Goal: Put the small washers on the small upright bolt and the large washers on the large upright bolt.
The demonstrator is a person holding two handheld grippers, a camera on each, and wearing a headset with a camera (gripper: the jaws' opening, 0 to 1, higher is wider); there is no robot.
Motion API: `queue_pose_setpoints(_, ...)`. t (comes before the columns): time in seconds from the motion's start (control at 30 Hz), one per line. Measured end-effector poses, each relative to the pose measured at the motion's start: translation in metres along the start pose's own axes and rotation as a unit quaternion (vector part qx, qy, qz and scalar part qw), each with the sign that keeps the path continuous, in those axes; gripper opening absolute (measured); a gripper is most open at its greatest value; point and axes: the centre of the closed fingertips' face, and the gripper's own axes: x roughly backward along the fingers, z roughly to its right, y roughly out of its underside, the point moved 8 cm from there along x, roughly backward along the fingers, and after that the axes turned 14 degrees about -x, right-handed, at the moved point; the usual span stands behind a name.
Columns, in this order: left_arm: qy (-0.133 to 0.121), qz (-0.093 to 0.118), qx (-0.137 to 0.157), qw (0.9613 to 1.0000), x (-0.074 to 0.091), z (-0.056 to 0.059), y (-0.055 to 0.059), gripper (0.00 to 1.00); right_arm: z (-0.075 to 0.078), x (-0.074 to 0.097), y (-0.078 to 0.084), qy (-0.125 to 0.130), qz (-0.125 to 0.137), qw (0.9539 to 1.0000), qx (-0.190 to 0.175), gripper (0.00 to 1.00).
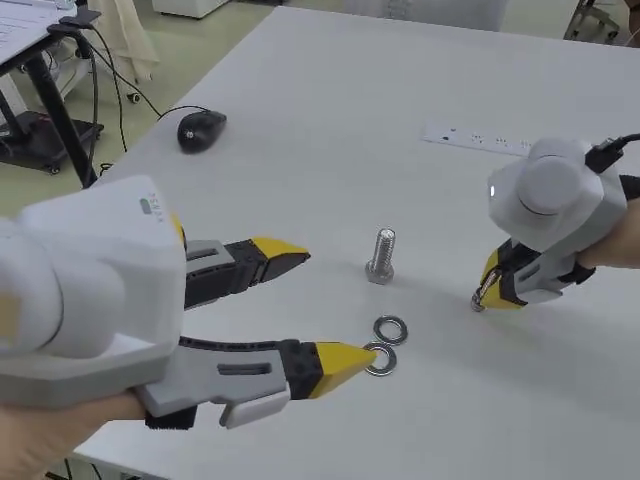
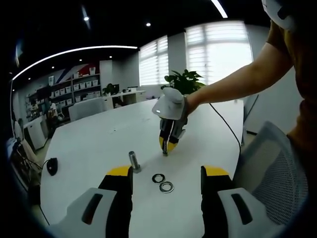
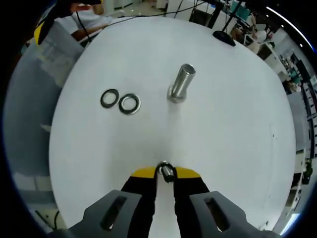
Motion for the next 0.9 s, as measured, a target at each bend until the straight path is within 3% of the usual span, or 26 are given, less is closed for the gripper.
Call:
queue_pose_setpoints(0.3,0.003,-0.005,0.001,1.0000,-0.002,-0.003,0.005,0.54,0.001,-0.001,0.005,-0.005,0.016,0.9998,-0.010,0.16)
queue_pose_setpoints(0.53,0.008,-0.006,-0.002,0.9999,-0.005,-0.001,0.005,0.54,-0.001,0.013,0.014,0.007,0.026,0.9993,-0.025,0.16)
queue_pose_setpoints(0.9,0.012,-0.005,-0.014,0.9998,-0.002,0.005,-0.002,0.54,-0.033,0.024,0.028,0.005,0.035,0.9987,-0.036,0.16)
